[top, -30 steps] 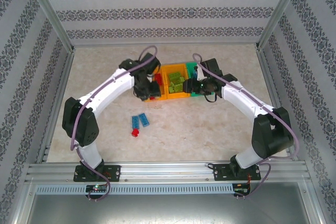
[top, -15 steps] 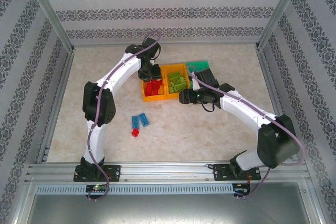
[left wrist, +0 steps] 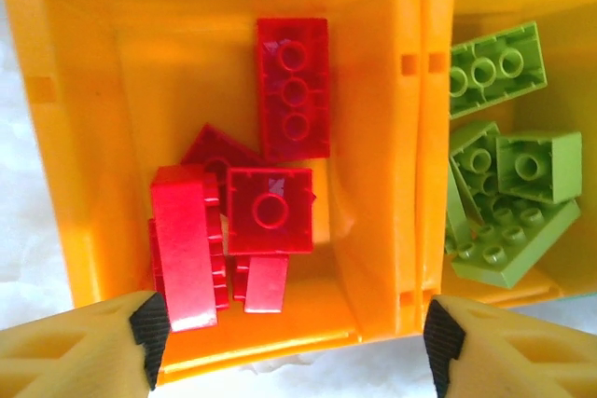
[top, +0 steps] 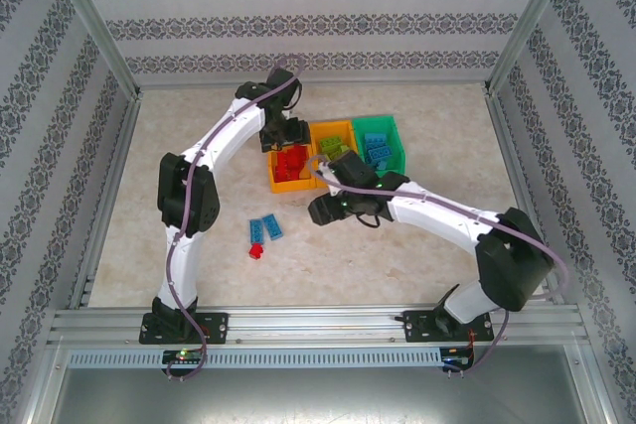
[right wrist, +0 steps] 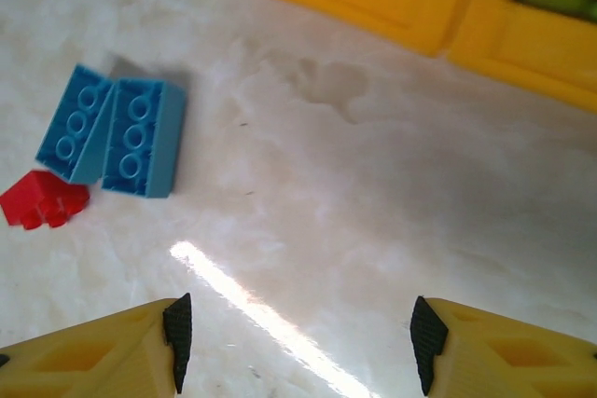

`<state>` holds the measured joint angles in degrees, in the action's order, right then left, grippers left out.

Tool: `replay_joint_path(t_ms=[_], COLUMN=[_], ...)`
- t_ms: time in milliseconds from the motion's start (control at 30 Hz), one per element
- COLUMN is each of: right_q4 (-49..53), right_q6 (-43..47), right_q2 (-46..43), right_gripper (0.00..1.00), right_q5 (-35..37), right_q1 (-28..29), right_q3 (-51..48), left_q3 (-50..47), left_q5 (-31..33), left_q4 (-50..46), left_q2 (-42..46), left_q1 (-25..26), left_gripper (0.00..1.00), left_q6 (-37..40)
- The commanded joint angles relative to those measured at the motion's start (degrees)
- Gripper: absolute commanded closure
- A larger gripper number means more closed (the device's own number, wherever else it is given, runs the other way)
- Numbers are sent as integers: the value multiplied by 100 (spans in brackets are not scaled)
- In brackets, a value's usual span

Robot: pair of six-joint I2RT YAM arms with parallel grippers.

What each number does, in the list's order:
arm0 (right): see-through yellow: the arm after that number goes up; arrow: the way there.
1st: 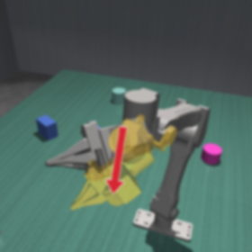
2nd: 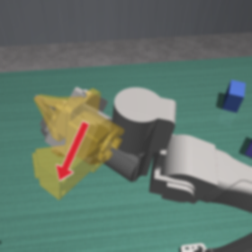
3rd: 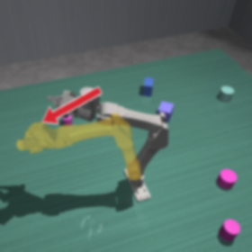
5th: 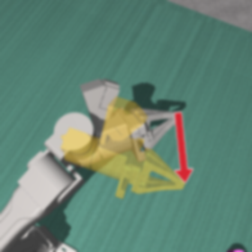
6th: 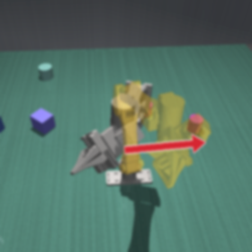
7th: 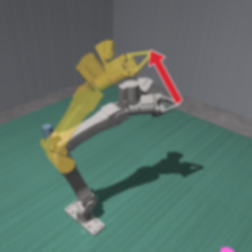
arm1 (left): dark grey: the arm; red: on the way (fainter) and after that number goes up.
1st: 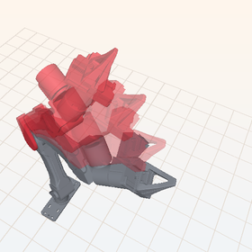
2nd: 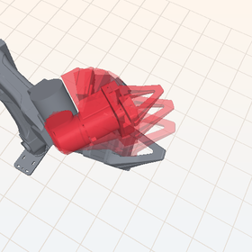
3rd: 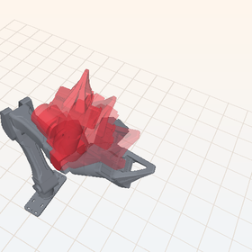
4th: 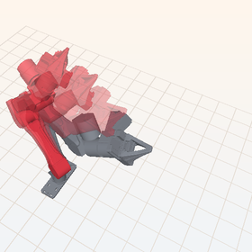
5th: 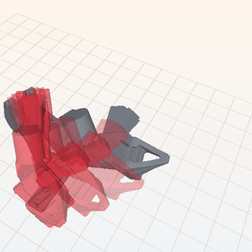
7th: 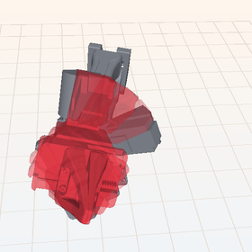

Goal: Sort the legos into containers by color

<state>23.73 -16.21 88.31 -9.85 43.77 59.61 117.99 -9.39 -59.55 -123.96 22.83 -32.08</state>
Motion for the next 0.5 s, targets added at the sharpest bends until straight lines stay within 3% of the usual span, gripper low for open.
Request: replay_joint_path(t_ms=[0, 100, 267, 467], right_q4=[30, 127, 450, 724], right_q6=[249, 267, 220, 234], right_q2=[486, 1017, 1893, 2537], right_gripper=[34, 31, 29, 29], right_q5=[47, -46, -230, -120], right_q1=[334, 603, 897, 1166], right_q3=[525, 1096, 1926, 2419], left_q3=[-264, -781, -2012, -3340], left_q5=[331, 549, 798, 656], left_q4=[273, 485, 891, 1232], left_q2=[610, 1117, 2051, 2964], left_q1=[-164, -233, -559, -1177], left_gripper=[17, 1, 0, 0], left_q6=[-53, -60, -122, -201])
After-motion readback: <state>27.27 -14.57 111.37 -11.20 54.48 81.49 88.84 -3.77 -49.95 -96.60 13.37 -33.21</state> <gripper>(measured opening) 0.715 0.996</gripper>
